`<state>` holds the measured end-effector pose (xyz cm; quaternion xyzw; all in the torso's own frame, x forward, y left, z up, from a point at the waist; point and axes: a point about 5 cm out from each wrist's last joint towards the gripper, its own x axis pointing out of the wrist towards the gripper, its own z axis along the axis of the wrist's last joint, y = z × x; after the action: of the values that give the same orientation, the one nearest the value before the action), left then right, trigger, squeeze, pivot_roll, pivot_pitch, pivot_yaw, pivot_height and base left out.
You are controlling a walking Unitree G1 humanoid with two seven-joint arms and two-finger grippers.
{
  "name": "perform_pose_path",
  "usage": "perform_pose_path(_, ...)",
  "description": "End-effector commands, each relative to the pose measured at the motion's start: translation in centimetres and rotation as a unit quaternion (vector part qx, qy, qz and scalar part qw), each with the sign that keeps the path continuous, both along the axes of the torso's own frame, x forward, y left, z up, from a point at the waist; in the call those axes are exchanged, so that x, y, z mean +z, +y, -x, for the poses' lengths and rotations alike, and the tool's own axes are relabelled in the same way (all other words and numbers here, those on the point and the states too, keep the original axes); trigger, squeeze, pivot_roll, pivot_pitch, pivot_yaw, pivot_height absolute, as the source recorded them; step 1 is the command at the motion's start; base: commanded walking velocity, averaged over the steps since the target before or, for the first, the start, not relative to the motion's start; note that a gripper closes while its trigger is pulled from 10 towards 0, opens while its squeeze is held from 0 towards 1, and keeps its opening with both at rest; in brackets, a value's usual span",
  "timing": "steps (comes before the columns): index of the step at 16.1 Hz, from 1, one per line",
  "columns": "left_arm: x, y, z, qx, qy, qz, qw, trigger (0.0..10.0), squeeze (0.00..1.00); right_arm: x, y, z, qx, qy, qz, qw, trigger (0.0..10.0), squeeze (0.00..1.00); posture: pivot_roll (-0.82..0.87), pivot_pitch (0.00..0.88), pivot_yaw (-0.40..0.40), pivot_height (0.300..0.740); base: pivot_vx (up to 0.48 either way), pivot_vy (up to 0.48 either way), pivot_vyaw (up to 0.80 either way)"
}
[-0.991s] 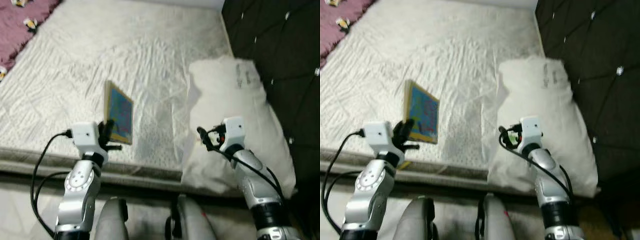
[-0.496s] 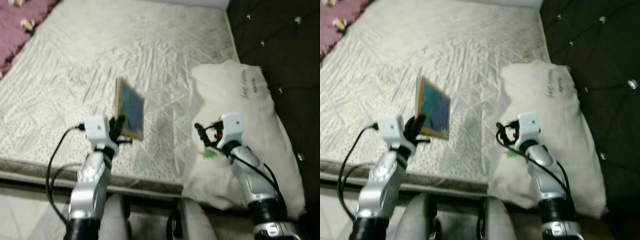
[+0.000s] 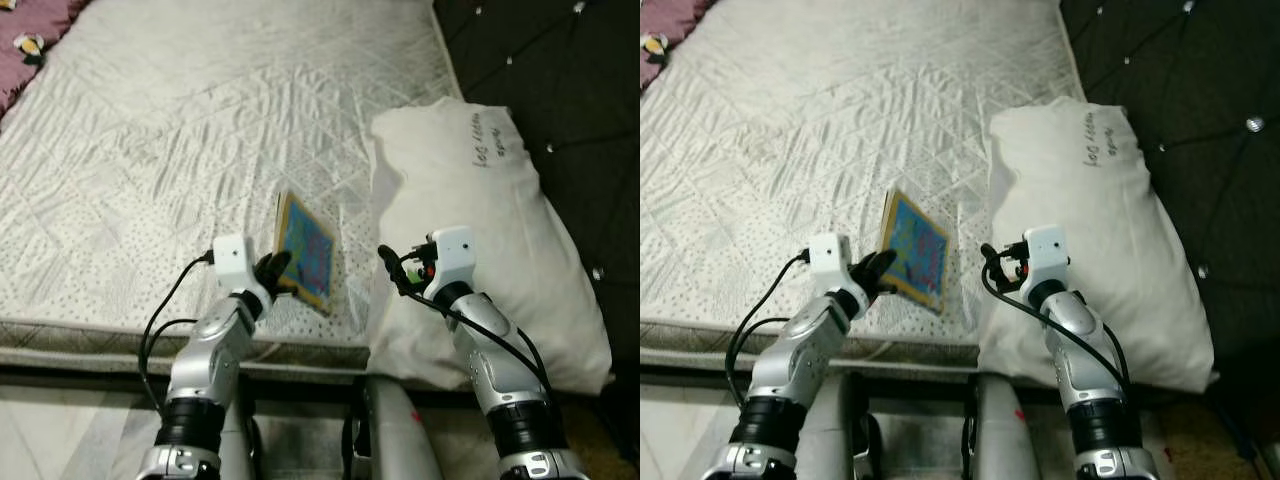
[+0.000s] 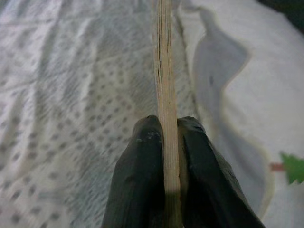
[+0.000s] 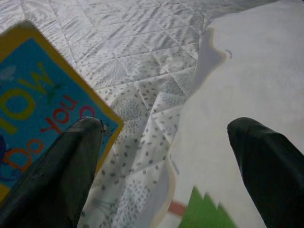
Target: Clean up the room
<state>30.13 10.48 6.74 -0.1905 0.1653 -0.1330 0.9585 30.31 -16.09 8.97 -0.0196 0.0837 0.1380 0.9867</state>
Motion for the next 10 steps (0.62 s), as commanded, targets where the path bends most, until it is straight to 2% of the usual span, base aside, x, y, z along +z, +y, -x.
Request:
perform_pose_path(1,0.2,0.0,-0.3,-0.003,-0.005,0.001,1.000,10.0,0.00,0.1,-0.2,0.0,-0.001,0.000,0.001,1.000,10.0,0.00,-0.10,0.148,-0.037,0.613,0.000,0.000,0.00)
perform_pose_path(3,-0.3,-0.4,-0.5,-0.011,0.008,0.009,1.000,10.0,0.00,0.1,-0.2,0.0,0.000,-0.002,0.004,1.000,10.0,0.00,-0.10,0.145,-0.037,0.613,0.000,0.000,0.00)
perform_pose_path(5,-0.6,-1.0,-1.1,-0.013,0.016,0.051,0.998,10.0,0.00,0.3,-0.3,0.2,0.002,-0.006,0.005,1.000,10.0,0.00,-0.12,0.138,-0.041,0.608,0.000,0.000,0.00)
perform_pose_path(8,-0.4,-1.8,-1.9,-0.016,0.009,0.047,0.999,10.0,0.00,0.7,-0.2,0.5,0.011,-0.014,0.000,1.000,10.0,0.00,-0.13,0.123,-0.044,0.583,0.000,0.000,0.00)
perform_pose_path(10,-0.1,-1.9,-2.6,-0.011,0.002,0.055,0.998,10.0,0.00,0.8,-0.5,0.7,0.009,-0.015,-0.002,1.000,10.0,0.00,-0.14,0.119,-0.043,0.583,0.000,0.000,0.00)
